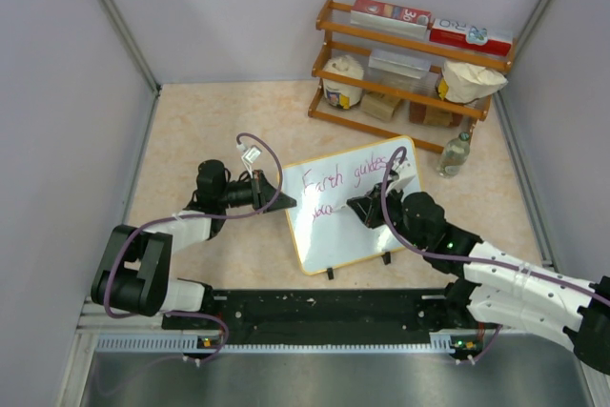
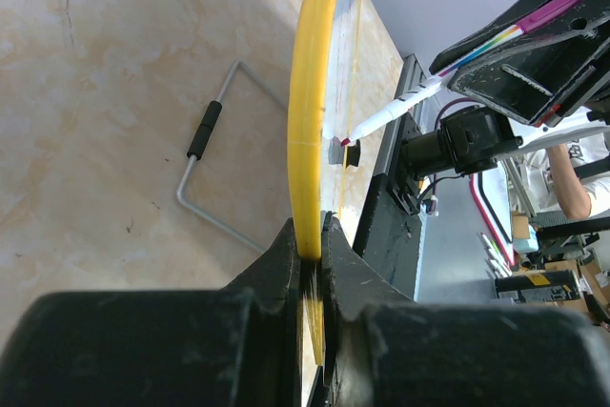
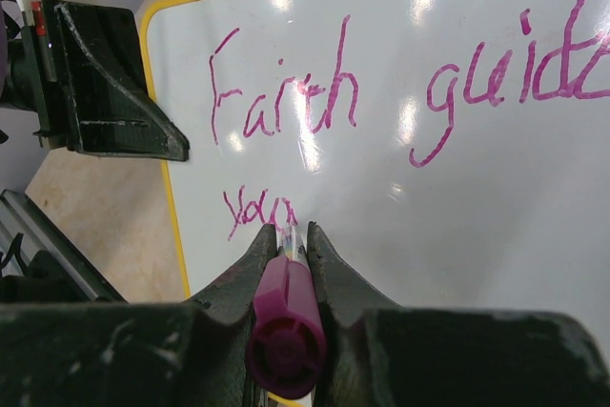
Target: Write a sentence on the whiteboard
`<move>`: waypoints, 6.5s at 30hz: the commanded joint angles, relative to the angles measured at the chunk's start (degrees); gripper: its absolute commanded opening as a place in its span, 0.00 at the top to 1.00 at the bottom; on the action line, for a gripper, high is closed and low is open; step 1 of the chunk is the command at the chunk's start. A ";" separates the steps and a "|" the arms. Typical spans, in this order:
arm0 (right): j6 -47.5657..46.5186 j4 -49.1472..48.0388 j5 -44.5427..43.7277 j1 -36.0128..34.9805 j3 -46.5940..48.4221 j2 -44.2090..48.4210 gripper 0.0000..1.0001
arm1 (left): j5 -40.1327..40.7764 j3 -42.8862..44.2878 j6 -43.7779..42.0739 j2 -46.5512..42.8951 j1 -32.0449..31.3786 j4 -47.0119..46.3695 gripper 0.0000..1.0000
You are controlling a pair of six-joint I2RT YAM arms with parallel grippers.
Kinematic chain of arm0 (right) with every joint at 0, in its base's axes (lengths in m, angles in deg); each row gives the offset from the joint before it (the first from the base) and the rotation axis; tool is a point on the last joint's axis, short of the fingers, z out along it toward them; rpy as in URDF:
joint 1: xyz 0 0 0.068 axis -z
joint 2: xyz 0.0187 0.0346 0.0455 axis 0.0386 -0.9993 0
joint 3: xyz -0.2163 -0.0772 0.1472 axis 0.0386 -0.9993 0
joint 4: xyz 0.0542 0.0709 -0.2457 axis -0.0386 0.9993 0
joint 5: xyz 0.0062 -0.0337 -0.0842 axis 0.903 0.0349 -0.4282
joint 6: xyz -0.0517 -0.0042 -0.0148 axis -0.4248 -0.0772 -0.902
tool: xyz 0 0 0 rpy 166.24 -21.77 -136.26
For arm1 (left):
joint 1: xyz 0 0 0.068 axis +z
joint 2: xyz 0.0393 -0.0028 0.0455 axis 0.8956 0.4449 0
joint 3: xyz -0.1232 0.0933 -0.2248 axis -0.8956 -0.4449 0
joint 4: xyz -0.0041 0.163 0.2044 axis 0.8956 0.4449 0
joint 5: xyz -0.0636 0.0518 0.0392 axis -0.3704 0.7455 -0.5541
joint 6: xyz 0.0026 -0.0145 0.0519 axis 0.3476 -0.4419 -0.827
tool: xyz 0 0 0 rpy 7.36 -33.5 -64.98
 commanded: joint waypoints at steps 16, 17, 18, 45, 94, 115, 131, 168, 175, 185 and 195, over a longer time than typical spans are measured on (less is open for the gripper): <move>-1.32 -0.94 -5.63 0.47 3.80 -1.26 1.00 | 0.81 0.67 -5.12 0.49 -1.09 -0.04 1.00; -1.32 -0.85 -5.71 0.38 3.97 -1.26 1.00 | 0.81 0.67 -5.12 0.49 -1.09 0.04 1.00; -1.32 -0.76 -5.98 0.47 4.06 -1.35 1.00 | 0.81 0.76 -5.12 0.49 -1.09 0.04 1.00; -0.71 1.96 -4.75 0.47 1.43 1.38 1.00 | 0.98 0.76 -5.20 0.67 -1.09 -0.04 1.00; -2.55 6.44 -4.22 4.34 -1.91 8.06 1.00 | 0.90 0.76 -5.20 0.67 -1.09 -0.04 1.00; -2.29 8.64 -4.04 4.34 -2.62 9.29 1.00 | 0.98 0.67 -5.12 0.84 -1.09 -0.13 1.00; -3.78 8.47 -9.40 4.34 0.55 8.23 1.00 | 0.90 0.67 -5.12 0.93 -1.09 -0.13 1.00; -2.20 11.19 -6.86 4.42 -3.05 9.37 1.00 | 0.90 0.76 -5.12 0.67 -1.09 -0.13 1.00; -2.20 12.16 -8.17 4.42 -3.32 9.90 1.00 | 0.90 0.76 -5.20 0.58 -1.09 0.04 1.00; -3.17 12.60 -10.11 4.51 -2.53 10.43 1.00 | 0.98 0.76 -5.21 0.58 -1.09 0.13 1.00; -4.84 11.46 -11.43 4.51 0.02 8.59 1.00 | 0.90 0.76 -5.20 0.58 -1.09 0.13 1.00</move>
